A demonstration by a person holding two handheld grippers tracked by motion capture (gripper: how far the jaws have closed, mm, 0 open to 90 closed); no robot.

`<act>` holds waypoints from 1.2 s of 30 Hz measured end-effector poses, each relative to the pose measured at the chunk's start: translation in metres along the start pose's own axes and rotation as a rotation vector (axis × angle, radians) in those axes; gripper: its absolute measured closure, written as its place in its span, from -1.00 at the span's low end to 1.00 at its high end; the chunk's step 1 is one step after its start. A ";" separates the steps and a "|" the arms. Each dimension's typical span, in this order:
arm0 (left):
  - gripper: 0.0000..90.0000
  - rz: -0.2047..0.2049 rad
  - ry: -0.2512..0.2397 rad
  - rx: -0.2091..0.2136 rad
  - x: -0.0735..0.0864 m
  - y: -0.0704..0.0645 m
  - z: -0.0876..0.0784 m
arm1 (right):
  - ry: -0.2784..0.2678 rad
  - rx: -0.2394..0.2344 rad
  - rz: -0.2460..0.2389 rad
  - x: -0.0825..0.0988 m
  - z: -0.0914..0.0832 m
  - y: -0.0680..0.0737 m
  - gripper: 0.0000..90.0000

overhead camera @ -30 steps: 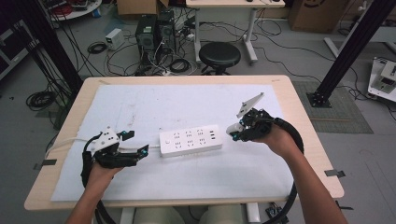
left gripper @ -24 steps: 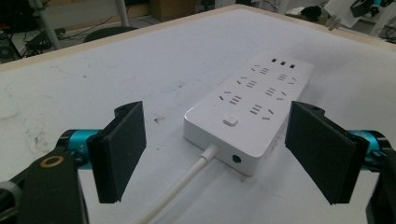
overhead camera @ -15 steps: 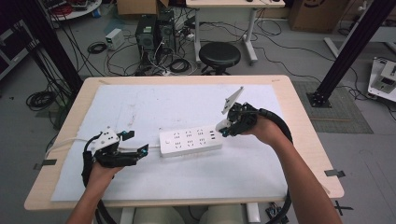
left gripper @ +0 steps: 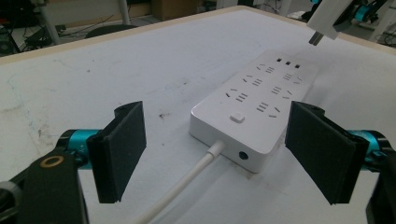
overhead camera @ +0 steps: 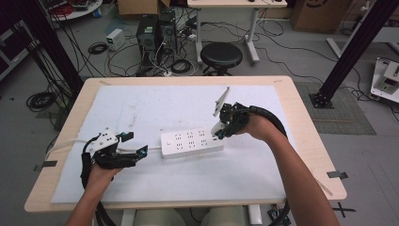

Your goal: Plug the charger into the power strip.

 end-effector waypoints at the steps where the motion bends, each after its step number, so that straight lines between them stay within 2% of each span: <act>1: -0.54 -0.006 -0.007 -0.001 0.000 0.000 0.000 | 0.007 -0.007 -0.009 -0.003 0.002 0.000 0.40; 9: -0.54 -0.010 -0.013 -0.010 0.001 0.003 -0.005 | 0.015 -0.024 -0.049 -0.026 0.009 -0.006 0.40; 15: -0.54 -0.008 -0.009 -0.012 0.003 0.004 -0.008 | 0.039 -0.046 -0.101 -0.044 0.022 -0.009 0.40; 18: -0.54 -0.006 -0.007 -0.013 0.003 0.005 -0.008 | 0.050 -0.053 -0.118 -0.046 0.026 -0.010 0.40; 19: -0.54 -0.005 -0.004 -0.013 0.005 0.005 -0.009 | 0.065 -0.052 -0.137 -0.048 0.031 -0.010 0.40; 27: -0.54 -0.011 -0.002 -0.016 0.009 0.008 -0.011 | 0.084 -0.057 -0.215 -0.048 0.043 -0.009 0.40; 36: -0.54 -0.012 -0.003 -0.013 0.009 0.007 -0.009 | 0.110 -0.047 -0.253 -0.048 0.052 -0.010 0.40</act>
Point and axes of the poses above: each handheld gripper's, and its own axes: z roughly forward along the jaws, x roughly out of its underside, y roughly to its left, the point moved 5 cm from there along z, roughly forward along the jaws, and after that the axes turned 10 degrees about x, right-handed, at the moved point
